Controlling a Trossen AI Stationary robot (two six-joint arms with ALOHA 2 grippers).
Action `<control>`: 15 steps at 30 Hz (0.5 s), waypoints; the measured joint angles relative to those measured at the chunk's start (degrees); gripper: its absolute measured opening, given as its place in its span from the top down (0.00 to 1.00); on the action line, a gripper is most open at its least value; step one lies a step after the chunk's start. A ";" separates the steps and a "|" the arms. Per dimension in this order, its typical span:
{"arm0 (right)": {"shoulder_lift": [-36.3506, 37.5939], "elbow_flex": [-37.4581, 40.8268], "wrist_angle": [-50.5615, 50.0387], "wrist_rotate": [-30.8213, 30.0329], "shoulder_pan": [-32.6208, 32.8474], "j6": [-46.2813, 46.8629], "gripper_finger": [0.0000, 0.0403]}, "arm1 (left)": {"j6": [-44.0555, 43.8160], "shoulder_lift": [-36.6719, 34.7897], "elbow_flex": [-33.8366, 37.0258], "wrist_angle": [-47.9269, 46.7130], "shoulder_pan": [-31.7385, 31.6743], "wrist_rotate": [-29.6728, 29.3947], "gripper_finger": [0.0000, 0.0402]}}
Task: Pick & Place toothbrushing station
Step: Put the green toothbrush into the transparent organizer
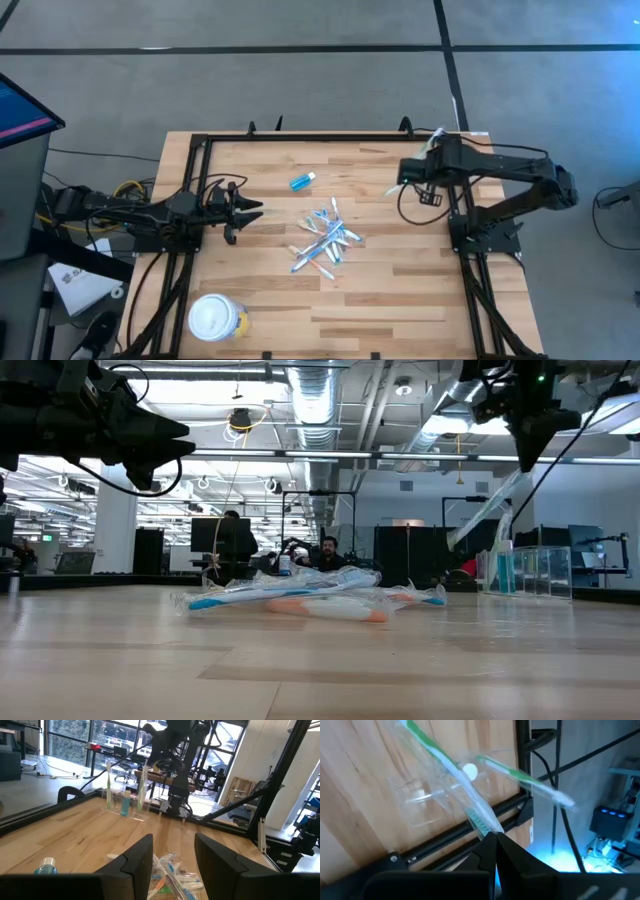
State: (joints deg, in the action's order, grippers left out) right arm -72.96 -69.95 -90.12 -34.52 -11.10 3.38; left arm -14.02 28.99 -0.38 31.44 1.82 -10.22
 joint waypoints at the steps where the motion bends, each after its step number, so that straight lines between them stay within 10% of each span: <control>1: 0.73 0.00 0.24 0.00 -0.62 -0.37 1.00 | 0.00 0.00 0.02 0.00 0.00 0.00 0.65; 15: 9.67 0.00 0.08 1.53 -7.65 -4.02 1.00 | -1.49 0.76 0.00 0.02 -0.02 0.00 0.65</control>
State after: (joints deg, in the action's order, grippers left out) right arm -63.29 -69.95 -90.04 -32.99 -18.75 -0.64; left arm -15.51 29.76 -0.38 31.46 1.80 -10.22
